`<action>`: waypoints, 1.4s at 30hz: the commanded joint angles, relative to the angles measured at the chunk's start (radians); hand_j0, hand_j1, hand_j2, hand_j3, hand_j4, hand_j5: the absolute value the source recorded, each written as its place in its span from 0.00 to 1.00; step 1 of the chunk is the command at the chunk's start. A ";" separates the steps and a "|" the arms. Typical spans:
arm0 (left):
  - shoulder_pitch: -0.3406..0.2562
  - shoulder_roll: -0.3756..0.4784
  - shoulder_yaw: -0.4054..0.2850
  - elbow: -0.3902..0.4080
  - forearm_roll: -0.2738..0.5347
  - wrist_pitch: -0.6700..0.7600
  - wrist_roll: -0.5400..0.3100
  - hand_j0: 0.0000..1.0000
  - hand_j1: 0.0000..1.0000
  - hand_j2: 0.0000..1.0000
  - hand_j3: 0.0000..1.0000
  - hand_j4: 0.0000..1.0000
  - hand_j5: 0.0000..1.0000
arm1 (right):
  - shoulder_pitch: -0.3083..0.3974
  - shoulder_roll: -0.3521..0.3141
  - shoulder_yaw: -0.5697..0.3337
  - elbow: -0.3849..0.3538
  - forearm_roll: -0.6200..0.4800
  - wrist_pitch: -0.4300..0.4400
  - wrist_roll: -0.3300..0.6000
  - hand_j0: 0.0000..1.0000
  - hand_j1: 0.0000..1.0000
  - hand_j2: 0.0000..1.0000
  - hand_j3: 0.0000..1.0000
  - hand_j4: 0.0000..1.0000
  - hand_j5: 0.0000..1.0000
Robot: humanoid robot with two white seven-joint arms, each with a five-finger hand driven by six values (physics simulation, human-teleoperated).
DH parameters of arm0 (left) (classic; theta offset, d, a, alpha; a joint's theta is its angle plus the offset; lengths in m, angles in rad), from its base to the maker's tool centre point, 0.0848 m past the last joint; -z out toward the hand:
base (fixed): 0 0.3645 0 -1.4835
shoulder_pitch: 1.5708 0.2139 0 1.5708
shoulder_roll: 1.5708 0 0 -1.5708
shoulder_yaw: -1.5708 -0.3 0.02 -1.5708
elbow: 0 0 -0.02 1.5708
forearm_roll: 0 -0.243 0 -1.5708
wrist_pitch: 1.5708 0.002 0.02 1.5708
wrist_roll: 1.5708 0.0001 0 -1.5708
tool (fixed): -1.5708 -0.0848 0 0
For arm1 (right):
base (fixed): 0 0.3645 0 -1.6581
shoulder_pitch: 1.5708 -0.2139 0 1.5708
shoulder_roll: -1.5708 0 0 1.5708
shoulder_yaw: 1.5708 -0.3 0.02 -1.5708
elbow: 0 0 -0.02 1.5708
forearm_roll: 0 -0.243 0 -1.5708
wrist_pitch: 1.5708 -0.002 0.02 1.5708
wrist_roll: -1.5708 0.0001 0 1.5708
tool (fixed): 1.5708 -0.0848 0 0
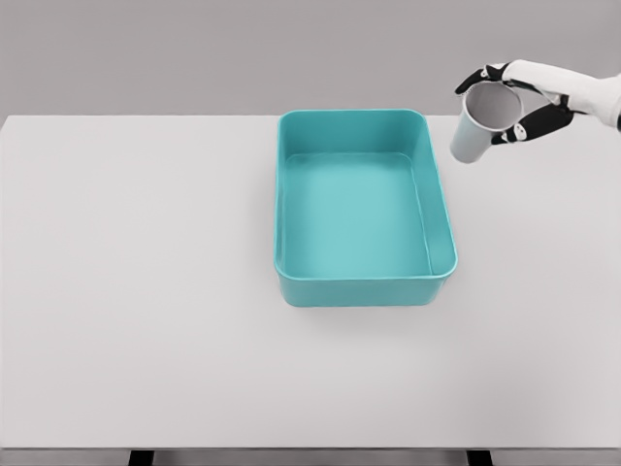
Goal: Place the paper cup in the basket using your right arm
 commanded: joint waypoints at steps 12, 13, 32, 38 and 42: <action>0.000 0.000 0.000 0.001 0.000 0.000 0.000 1.00 1.00 1.00 1.00 1.00 1.00 | -0.005 0.042 -0.018 -0.006 -0.012 0.004 0.001 0.67 0.67 0.67 0.67 0.67 0.67; 0.000 0.000 0.000 -0.001 0.000 0.000 0.000 1.00 1.00 1.00 1.00 1.00 1.00 | -0.006 0.048 -0.018 -0.004 -0.012 0.004 0.001 0.67 0.67 0.67 0.67 0.67 0.67; 0.000 0.000 0.000 0.001 0.000 0.001 0.000 1.00 1.00 1.00 1.00 1.00 1.00 | -0.002 0.142 -0.012 0.003 -0.010 0.008 0.001 0.67 0.67 0.67 0.67 0.67 0.67; 0.000 0.000 0.000 0.001 0.000 0.000 0.000 1.00 1.00 1.00 1.00 1.00 1.00 | 0.002 0.179 -0.007 0.030 -0.006 0.007 0.001 0.67 0.67 0.67 0.67 0.67 0.67; 0.000 0.000 0.000 0.001 0.000 0.000 0.000 1.00 1.00 1.00 1.00 1.00 1.00 | 0.002 0.216 -0.004 0.066 0.003 0.004 0.001 0.67 0.67 0.67 0.67 0.67 0.67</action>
